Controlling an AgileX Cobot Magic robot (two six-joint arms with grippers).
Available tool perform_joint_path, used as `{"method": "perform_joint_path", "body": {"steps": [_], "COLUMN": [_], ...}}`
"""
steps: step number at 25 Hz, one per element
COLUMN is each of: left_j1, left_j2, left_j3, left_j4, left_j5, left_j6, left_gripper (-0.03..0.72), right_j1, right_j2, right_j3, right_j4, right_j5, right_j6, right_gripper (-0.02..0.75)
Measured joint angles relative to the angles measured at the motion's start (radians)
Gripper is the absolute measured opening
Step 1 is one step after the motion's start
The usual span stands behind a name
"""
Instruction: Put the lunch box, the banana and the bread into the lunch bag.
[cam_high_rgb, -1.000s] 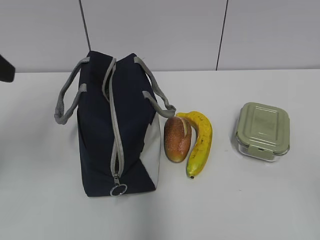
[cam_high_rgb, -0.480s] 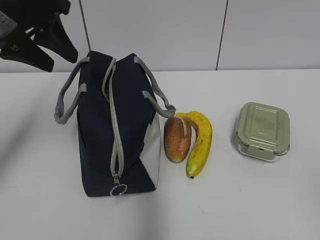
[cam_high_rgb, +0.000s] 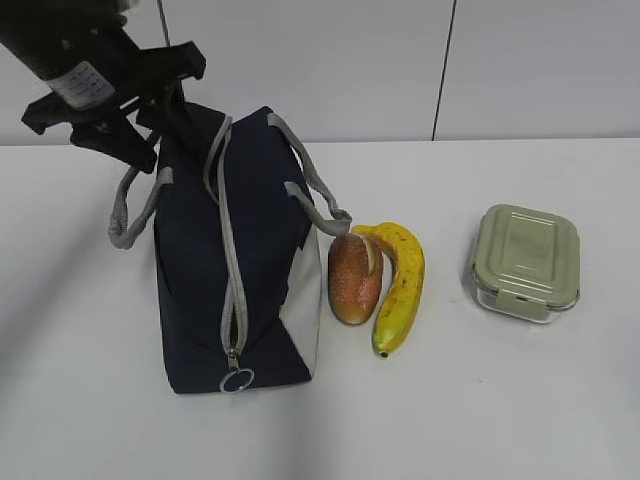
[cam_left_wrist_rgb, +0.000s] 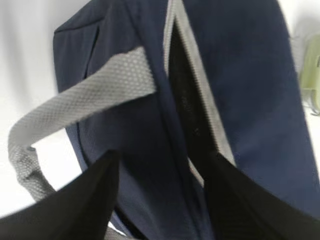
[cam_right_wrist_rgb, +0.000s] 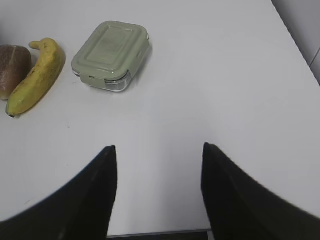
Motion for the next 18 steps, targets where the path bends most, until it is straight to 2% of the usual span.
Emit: {"method": "perform_joint_path", "body": {"steps": [8, 10, 15, 18], "left_j1": [0.000, 0.000, 0.000, 0.000], "left_j2": [0.048, 0.048, 0.048, 0.048], "left_j3": [-0.001, -0.001, -0.007, -0.007], "left_j4": [0.020, 0.020, 0.020, 0.020], "left_j5": [-0.001, -0.002, -0.004, -0.010], "left_j6": [-0.008, -0.009, 0.001, 0.012], "left_gripper": [0.377, 0.322, 0.041, 0.000], "right_j1": [0.000, 0.000, 0.000, 0.000], "right_j2": [0.000, 0.000, 0.000, 0.000], "right_j3": [0.000, 0.000, 0.000, 0.000], "right_j4": [0.000, 0.000, 0.000, 0.000], "right_j5": [0.000, 0.000, 0.000, 0.000], "right_j6": [0.000, 0.000, 0.000, 0.000], "right_gripper": [0.403, 0.403, 0.403, 0.403]}}
